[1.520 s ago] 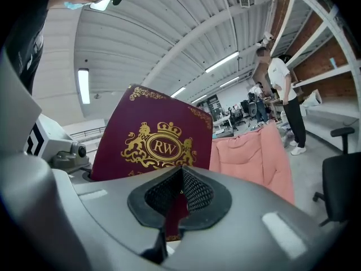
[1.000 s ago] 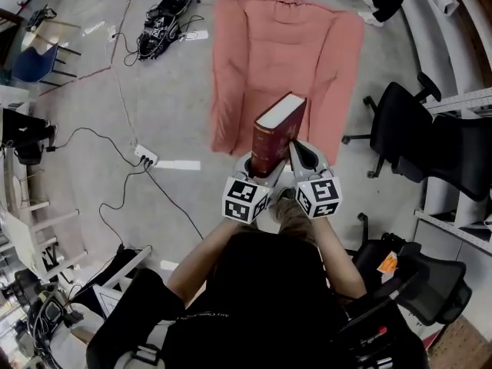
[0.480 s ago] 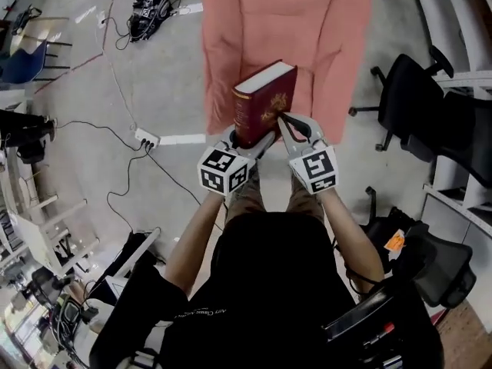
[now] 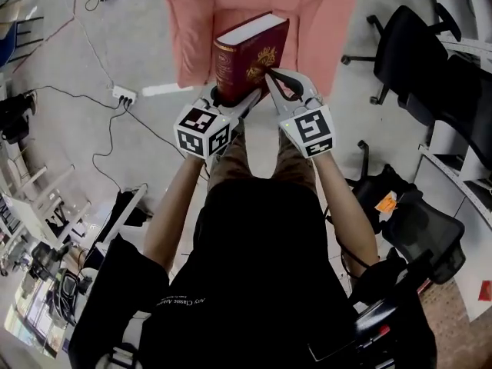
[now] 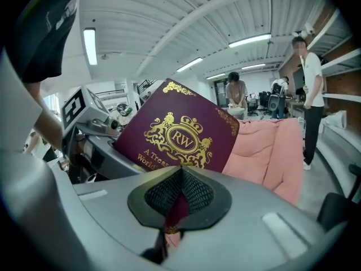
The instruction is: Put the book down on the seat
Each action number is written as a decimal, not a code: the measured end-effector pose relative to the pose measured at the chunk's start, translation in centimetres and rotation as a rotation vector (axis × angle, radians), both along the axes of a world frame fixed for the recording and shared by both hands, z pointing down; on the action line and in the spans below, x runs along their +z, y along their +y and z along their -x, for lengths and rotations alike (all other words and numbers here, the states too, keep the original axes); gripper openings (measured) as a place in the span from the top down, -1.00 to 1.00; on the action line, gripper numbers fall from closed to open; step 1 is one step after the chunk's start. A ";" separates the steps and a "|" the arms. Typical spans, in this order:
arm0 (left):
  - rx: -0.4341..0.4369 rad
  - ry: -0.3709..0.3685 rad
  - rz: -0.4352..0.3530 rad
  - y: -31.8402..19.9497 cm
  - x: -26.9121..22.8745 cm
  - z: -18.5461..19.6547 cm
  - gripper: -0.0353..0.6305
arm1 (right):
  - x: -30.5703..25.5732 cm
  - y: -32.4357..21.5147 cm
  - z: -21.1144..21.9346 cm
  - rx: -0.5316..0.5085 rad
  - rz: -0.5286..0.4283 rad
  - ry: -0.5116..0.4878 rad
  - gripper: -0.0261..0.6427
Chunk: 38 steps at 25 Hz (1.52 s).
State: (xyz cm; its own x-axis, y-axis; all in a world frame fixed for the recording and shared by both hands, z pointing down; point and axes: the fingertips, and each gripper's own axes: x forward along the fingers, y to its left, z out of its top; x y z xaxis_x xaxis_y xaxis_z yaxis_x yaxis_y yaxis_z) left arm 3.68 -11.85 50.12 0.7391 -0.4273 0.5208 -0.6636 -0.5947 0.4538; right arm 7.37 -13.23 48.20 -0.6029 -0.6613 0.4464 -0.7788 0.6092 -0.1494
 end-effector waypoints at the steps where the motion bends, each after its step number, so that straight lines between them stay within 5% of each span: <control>1: 0.003 0.007 0.013 -0.2 0.6 0.5 0.23 | 0.6 0.0 0.6 -0.023 0.005 0.000 0.87; 8: -0.026 0.097 0.176 2.9 6.4 -0.2 0.23 | 6.3 4.6 0.2 -0.124 0.105 -0.060 0.67; 13: -0.021 0.162 0.257 3.7 11.2 1.4 0.22 | 11.5 5.6 -0.1 -0.091 0.197 -0.144 0.29; 18: 0.102 0.273 0.334 2.9 14.4 2.7 0.21 | 16.0 3.7 -0.2 -0.052 0.246 -0.229 0.14; 21: 0.141 0.400 0.356 2.5 14.9 2.7 0.21 | 17.1 3.2 0.0 -0.065 0.272 -0.336 -0.06; 32: 0.259 0.711 0.454 1.4 18.3 1.1 0.21 | 20.9 4.0 0.1 -0.029 0.381 -0.649 -0.09; 38: 0.324 0.725 0.467 1.7 20.0 0.1 0.22 | 22.4 4.5 -0.3 -0.051 0.433 -0.654 -0.06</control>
